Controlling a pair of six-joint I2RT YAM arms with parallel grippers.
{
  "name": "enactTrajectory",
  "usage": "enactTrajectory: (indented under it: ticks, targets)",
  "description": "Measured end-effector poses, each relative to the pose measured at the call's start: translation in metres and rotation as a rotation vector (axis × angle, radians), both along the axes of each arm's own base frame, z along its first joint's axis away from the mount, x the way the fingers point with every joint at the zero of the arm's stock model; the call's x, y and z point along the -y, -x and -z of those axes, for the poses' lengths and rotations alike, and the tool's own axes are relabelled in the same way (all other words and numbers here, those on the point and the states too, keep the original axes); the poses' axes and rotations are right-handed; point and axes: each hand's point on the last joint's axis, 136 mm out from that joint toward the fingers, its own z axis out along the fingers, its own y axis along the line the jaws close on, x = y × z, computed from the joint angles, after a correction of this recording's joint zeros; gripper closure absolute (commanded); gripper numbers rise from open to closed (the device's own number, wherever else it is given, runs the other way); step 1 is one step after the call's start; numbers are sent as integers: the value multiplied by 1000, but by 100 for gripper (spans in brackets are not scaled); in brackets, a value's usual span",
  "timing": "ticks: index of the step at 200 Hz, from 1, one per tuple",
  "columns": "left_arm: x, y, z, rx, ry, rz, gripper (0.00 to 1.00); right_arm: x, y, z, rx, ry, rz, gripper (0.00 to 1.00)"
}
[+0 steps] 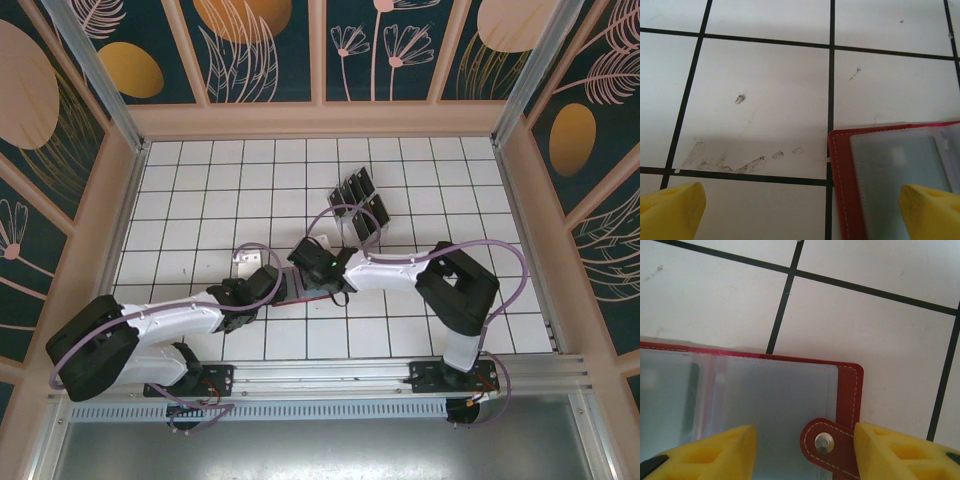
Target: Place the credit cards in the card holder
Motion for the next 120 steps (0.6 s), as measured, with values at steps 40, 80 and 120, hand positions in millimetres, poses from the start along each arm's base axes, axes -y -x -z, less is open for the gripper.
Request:
enactTrajectory:
  ticks: [40,80,120]
  targets:
    - [0,0,11,-21,-31,10,1,13,-5,4,35,80,24,47]
    - [2,-1,14,-21,-36,16,1,22,-7,4,53,112,46,53]
    - [3,-2,18,-24,-44,21,2,32,-3,5,53,116,68,76]
